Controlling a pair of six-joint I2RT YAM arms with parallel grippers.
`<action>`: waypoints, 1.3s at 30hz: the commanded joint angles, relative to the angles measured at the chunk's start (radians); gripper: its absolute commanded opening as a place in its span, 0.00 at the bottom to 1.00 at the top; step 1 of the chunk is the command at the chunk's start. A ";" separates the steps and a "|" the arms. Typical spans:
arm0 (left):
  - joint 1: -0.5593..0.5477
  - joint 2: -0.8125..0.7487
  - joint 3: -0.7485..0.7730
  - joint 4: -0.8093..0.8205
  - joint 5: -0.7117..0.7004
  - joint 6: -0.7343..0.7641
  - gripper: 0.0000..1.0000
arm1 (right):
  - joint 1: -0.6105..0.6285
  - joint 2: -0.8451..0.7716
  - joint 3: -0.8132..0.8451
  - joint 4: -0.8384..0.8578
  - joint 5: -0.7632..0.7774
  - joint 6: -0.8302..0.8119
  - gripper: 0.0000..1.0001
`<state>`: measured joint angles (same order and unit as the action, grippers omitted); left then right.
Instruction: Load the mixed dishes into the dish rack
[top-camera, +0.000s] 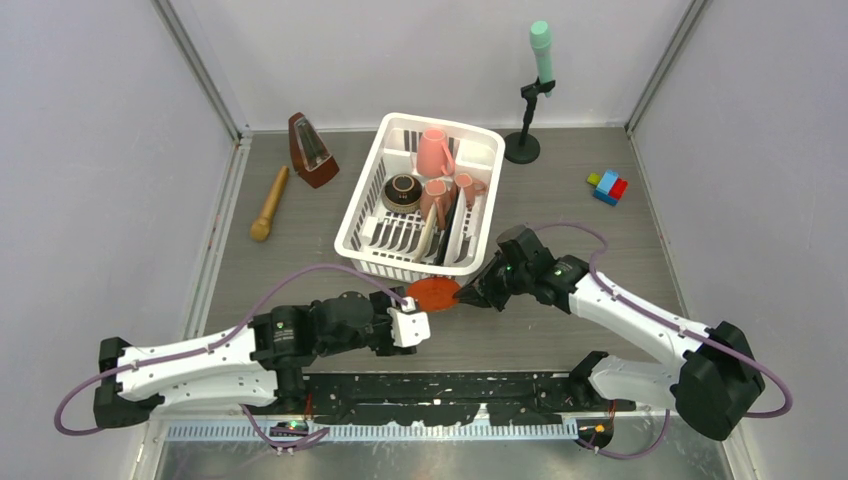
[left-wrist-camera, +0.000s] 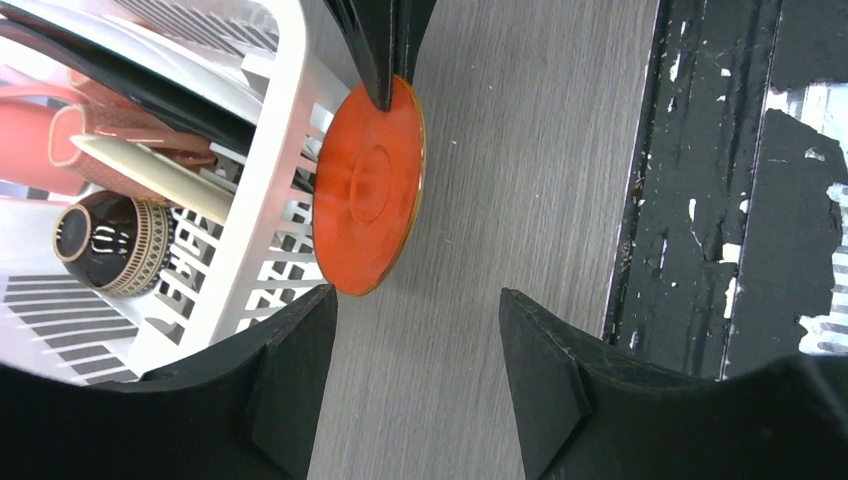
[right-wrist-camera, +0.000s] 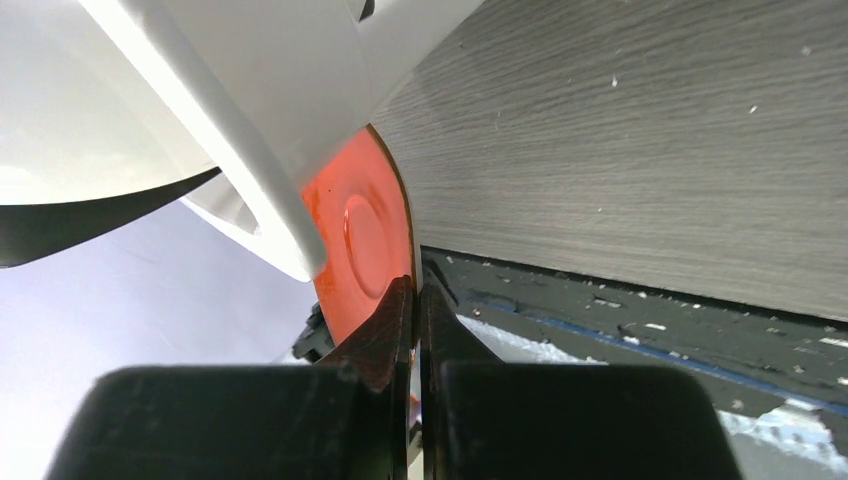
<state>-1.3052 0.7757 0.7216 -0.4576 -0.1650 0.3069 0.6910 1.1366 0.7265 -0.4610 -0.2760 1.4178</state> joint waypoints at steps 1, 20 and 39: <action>-0.012 0.004 0.007 0.099 -0.018 0.057 0.63 | 0.002 -0.027 0.034 0.037 -0.052 0.117 0.00; -0.045 0.030 -0.028 0.158 -0.052 0.228 0.68 | 0.002 -0.052 0.081 -0.030 -0.127 0.126 0.00; -0.045 0.157 0.017 0.162 -0.022 0.227 0.00 | 0.002 -0.078 0.072 0.008 -0.161 0.106 0.07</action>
<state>-1.3487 0.9291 0.7017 -0.3523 -0.2043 0.5438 0.6926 1.1027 0.7612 -0.5438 -0.3874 1.4956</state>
